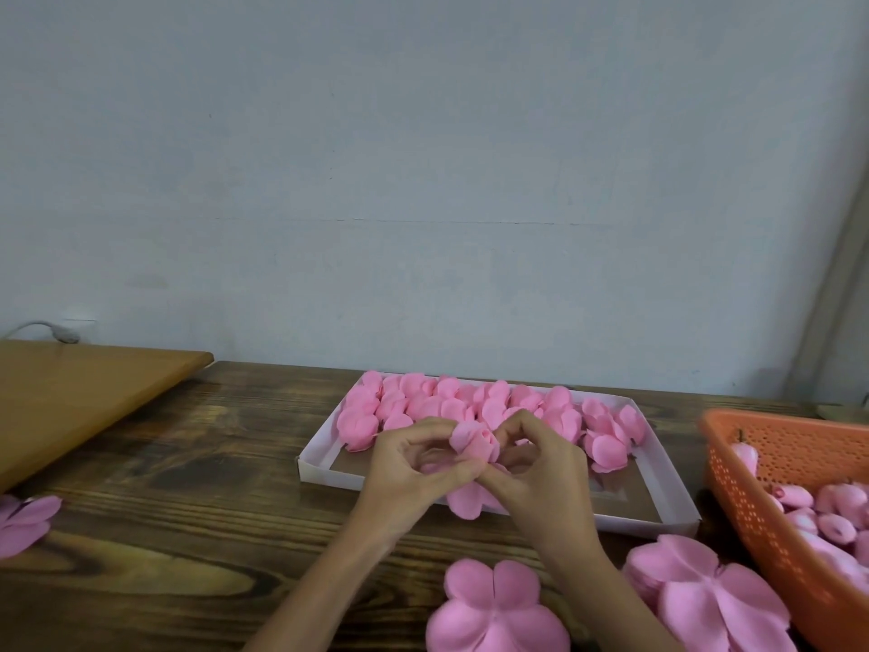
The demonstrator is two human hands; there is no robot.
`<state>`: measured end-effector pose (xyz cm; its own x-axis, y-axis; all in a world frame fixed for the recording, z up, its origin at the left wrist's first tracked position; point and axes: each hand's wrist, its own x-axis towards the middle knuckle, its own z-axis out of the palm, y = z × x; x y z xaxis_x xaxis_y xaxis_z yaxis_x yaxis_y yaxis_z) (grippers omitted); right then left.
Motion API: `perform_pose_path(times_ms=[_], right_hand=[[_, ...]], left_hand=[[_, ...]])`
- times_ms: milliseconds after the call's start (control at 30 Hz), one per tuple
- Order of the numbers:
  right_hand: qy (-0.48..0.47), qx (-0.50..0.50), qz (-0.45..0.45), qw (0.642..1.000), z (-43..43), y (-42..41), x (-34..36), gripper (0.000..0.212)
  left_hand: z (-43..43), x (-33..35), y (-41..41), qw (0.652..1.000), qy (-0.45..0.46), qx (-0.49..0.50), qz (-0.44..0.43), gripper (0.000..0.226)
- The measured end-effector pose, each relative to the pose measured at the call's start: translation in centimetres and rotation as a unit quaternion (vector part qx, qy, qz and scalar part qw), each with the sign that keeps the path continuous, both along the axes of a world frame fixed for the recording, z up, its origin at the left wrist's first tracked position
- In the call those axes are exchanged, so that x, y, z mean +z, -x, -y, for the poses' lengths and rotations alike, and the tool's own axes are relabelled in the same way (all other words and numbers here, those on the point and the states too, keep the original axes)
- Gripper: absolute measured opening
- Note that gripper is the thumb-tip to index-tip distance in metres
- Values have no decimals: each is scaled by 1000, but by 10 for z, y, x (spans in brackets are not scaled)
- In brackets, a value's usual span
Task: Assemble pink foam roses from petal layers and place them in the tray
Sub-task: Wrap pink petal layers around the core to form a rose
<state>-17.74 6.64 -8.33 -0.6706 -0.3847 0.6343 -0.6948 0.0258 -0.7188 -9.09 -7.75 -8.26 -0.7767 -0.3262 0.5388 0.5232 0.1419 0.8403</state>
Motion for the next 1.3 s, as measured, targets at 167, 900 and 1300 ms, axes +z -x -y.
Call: perform_pose_path(times_ms=[167,900,1300], right_hand=[[-1,-29,-10,1000,3,1,-4,33],[103,171,177,964,3,4,1,49],[102,206,205,951,3,8,1,28]], left_hand=[[-3,-2,3,999,25,38,-10,20],[9,-6,5,996,-33,70,40,29],[16,-18,12,966,-205,119,101,37]])
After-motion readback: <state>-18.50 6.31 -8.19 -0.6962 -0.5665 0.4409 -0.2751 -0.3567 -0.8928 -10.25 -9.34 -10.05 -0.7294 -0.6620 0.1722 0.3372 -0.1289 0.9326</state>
